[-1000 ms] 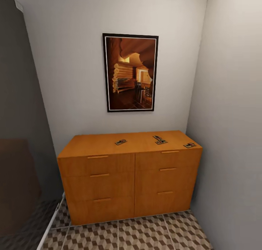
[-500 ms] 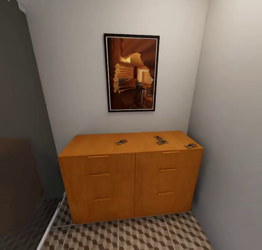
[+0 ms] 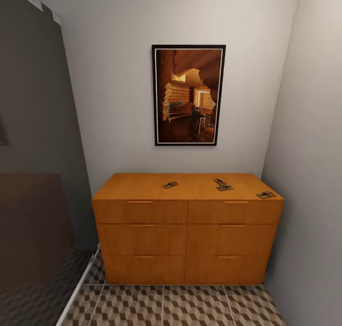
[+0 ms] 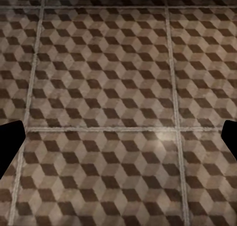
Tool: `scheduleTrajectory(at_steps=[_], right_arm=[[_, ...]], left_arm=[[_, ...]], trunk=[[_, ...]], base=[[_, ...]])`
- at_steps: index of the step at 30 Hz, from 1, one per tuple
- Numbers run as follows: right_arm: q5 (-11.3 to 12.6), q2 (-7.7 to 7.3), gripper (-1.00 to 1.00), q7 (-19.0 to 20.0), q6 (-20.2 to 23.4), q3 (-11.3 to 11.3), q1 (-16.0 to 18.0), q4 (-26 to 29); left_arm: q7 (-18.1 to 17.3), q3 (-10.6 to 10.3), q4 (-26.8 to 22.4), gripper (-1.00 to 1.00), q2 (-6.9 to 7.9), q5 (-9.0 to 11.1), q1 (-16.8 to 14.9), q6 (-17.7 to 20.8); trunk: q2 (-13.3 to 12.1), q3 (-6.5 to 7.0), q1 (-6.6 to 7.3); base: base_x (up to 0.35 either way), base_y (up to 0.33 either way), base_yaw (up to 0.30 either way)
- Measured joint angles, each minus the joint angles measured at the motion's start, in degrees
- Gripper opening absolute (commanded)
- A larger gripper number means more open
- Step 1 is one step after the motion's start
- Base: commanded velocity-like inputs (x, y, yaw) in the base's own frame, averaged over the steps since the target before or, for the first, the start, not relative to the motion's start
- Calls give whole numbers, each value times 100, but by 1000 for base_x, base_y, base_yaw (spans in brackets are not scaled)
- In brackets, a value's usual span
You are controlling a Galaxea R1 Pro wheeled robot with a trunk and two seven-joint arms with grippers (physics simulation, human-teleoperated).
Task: Take the four mousetraps from the cabinet in the bathroom and place them on the bathroom floor. Make sure all four end up on the same floor surface, and ensure that at least two of them are either under or directly next to the same bathroom sink.
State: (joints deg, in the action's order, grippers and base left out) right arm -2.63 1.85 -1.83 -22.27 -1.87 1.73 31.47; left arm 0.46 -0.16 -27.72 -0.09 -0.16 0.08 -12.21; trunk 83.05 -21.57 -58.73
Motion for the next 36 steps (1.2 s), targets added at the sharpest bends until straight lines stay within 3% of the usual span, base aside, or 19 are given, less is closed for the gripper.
scheduleTrajectory(at_steps=[36], right_arm=[[-7,0,100,0,0,-8,0,-6]], left_arm=[[1,0,57,100,-7,0,0,0]], trunk=[[0,0,0]], base=[[0,-1,8]])
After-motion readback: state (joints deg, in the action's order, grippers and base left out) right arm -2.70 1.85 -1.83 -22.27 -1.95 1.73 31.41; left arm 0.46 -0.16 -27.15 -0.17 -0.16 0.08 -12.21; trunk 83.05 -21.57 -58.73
